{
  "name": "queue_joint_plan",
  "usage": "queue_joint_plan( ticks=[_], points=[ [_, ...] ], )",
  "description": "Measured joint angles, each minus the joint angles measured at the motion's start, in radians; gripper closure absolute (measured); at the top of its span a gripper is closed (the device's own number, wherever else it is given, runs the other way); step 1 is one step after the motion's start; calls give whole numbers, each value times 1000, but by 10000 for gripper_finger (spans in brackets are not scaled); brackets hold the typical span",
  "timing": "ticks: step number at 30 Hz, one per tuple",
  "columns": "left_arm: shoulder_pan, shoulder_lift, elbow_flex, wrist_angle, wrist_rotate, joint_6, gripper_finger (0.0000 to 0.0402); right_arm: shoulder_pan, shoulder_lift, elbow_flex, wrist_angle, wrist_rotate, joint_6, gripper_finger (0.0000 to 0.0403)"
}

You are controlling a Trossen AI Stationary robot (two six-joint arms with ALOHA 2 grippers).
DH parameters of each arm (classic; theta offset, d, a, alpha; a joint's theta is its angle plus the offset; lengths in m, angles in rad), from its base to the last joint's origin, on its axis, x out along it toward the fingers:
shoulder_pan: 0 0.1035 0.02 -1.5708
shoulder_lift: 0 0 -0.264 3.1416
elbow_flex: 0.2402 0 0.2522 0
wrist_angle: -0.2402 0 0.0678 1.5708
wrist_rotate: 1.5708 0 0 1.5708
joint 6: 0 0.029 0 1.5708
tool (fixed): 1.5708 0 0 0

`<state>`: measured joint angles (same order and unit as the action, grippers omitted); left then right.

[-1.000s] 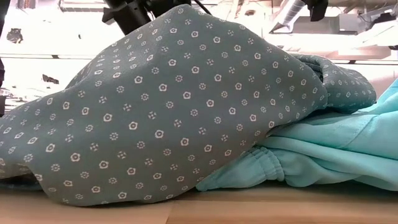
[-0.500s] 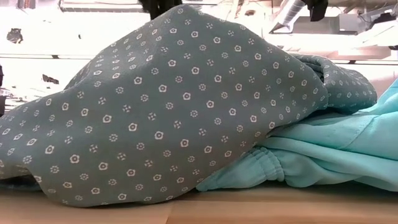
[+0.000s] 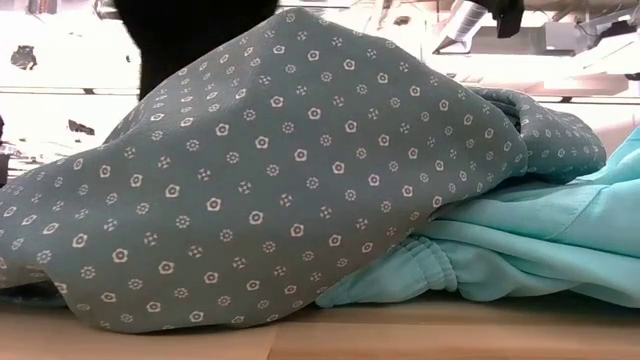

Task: Pick & Place Cloths
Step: Put the black shirt into the blue bin

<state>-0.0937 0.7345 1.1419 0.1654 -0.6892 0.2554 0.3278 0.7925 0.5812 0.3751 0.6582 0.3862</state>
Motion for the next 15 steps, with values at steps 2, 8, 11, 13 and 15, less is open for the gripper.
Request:
queue_joint_plan(
  ticks=[2, 8, 11, 13, 15],
  points=[
    [0, -34, 0, 38, -48, 107, 401, -12, 0, 0, 0, 0, 0, 92],
    [1, -67, 9, 244, -101, 343, 401, -50, 0, 0, 0, -3, 0, 92],
    [1, -42, 71, 273, -24, 347, 401, -68, 0, 0, 0, -3, 0, 92],
    [1, -4, 125, 274, 26, 351, 401, -79, 0, 0, 0, -3, 0, 92],
    [1, 45, 189, 273, 54, 379, 401, -88, 0, 0, 0, -3, -1, 92]
  ],
)
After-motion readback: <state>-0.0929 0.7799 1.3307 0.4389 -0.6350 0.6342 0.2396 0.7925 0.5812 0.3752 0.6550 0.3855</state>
